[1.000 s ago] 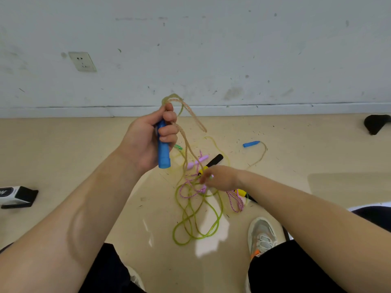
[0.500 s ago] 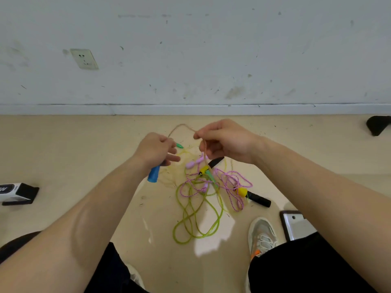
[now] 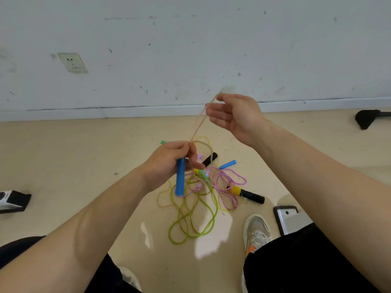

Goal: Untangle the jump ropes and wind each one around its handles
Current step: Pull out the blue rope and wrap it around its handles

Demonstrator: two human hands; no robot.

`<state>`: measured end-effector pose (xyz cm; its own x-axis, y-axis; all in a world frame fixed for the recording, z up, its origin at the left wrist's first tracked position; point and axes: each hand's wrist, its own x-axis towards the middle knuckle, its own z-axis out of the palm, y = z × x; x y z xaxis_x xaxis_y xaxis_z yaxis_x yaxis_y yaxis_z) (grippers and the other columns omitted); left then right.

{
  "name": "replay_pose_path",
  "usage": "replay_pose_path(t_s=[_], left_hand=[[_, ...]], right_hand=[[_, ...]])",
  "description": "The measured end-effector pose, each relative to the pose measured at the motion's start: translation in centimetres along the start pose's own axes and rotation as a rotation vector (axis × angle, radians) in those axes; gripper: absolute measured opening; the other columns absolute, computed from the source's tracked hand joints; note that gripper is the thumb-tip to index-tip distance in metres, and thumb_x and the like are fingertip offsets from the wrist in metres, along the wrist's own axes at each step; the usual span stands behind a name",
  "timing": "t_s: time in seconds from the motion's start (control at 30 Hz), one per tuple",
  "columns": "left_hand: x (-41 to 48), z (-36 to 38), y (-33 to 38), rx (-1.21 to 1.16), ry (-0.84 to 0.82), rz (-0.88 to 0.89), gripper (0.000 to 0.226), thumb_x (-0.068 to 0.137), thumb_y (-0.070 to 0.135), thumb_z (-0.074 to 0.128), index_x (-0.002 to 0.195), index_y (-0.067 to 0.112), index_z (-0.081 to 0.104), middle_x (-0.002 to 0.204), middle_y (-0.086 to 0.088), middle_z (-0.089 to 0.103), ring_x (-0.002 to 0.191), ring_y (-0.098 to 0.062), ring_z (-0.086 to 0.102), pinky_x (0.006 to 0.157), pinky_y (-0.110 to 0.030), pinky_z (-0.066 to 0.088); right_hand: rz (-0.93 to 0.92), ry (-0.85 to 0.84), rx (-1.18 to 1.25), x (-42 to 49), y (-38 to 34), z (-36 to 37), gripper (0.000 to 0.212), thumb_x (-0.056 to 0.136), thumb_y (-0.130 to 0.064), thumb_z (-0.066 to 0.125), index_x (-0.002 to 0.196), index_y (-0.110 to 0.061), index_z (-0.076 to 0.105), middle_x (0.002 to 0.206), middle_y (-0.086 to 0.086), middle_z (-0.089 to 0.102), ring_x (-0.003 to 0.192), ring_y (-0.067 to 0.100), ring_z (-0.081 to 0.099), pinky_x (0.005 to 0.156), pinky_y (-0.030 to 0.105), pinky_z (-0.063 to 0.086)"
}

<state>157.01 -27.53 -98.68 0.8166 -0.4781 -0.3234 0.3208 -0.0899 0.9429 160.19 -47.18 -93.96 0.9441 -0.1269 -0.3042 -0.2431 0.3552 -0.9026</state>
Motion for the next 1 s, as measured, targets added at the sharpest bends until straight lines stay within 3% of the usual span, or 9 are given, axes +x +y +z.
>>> replay_pose_path(t_s=[0.1,0.23,0.33,0.4,0.53,0.63,0.73,0.87,1.0], left_hand=[[-0.2,-0.7,1.7,-0.215,0.063,0.039,0.03,0.108,0.012,0.029,0.088,0.01,0.051,0.069,-0.002,0.051,0.074,-0.028,0.069,0.086,-0.04,0.053],[-0.7,-1.5,3.5,-0.495,0.088,0.05,0.03,0.109,0.02,0.029,0.089,0.016,0.051,0.07,0.003,0.051,0.075,-0.023,0.069,0.081,-0.046,0.06],[-0.9,-1.9,4.3,-0.603,0.098,0.072,0.029,0.109,0.024,0.031,0.089,0.019,0.052,0.071,0.006,0.053,0.075,-0.018,0.07,0.076,-0.042,0.061],[-0.9,-2.1,4.6,-0.649,0.107,0.078,0.028,0.108,0.024,0.032,0.089,0.019,0.052,0.072,0.006,0.054,0.075,-0.017,0.07,0.076,-0.042,0.061],[-0.9,-2.5,4.8,-0.73,0.161,0.065,0.028,0.109,0.023,0.032,0.092,0.017,0.053,0.073,0.005,0.059,0.077,-0.016,0.072,0.077,-0.043,0.062],[-0.6,-3.5,4.7,-0.666,0.262,0.085,0.031,0.11,0.02,0.031,0.09,0.014,0.055,0.078,0.0,0.066,0.086,-0.021,0.074,0.074,-0.042,0.062],[0.1,-4.8,3.5,-0.325,0.453,0.034,0.028,0.105,0.007,0.033,0.096,0.007,0.059,0.094,-0.011,0.075,0.09,-0.03,0.075,0.08,-0.045,0.061],[1.0,-4.6,0.7,-0.006,0.488,-0.145,0.027,0.106,0.009,0.035,0.101,0.002,0.061,0.105,-0.021,0.073,0.091,-0.033,0.072,0.089,-0.046,0.057],[1.7,-3.0,-1.6,0.232,0.392,-0.248,0.032,0.107,0.015,0.033,0.1,0.003,0.062,0.1,-0.017,0.074,0.084,-0.027,0.071,0.078,-0.036,0.056]], right_hand=[[0.055,0.094,-0.332,0.8,1.5,-1.6,0.021,0.101,-0.018,0.043,0.107,-0.006,0.06,0.094,0.013,0.074,0.072,0.026,0.071,0.068,0.036,0.06],[0.086,0.112,-0.638,1.3,5.0,-2.7,0.021,0.097,-0.005,0.039,0.101,-0.008,0.059,0.092,0.013,0.066,0.073,0.026,0.062,0.064,0.034,0.054],[0.133,-0.106,-1.018,0.9,8.5,-2.8,0.043,0.091,0.006,0.036,0.122,-0.009,0.061,0.115,0.008,0.06,0.093,0.026,0.061,0.07,0.029,0.05],[0.15,-0.301,-1.155,0.3,10.4,-2.6,0.056,0.089,0.003,0.044,0.138,-0.02,0.054,0.133,0.003,0.053,0.109,0.025,0.062,0.084,0.031,0.051],[0.196,-0.586,-1.303,-0.2,12.6,-1.7,0.031,0.098,-0.022,0.051,0.125,-0.025,0.064,0.131,-0.004,0.057,0.113,0.018,0.059,0.099,0.032,0.047],[0.247,-0.535,-1.242,0.0,12.6,-1.5,0.028,0.103,-0.021,0.042,0.103,-0.011,0.068,0.097,0.0,0.073,0.09,0.022,0.071,0.081,0.032,0.053],[0.2,-0.369,-1.042,0.5,10.8,-1.4,0.025,0.102,-0.016,0.048,0.099,-0.002,0.068,0.072,0.0,0.074,0.063,0.021,0.068,0.069,0.032,0.058],[0.079,-0.28,-0.68,0.2,6.8,0.1,0.021,0.102,-0.016,0.053,0.102,-0.001,0.068,0.07,0.004,0.072,0.054,0.016,0.065,0.062,0.03,0.056],[0.073,-0.318,-0.385,-0.9,4.1,1.6,0.022,0.103,-0.019,0.052,0.108,-0.001,0.064,0.069,0.001,0.069,0.053,0.013,0.062,0.055,0.023,0.052]])
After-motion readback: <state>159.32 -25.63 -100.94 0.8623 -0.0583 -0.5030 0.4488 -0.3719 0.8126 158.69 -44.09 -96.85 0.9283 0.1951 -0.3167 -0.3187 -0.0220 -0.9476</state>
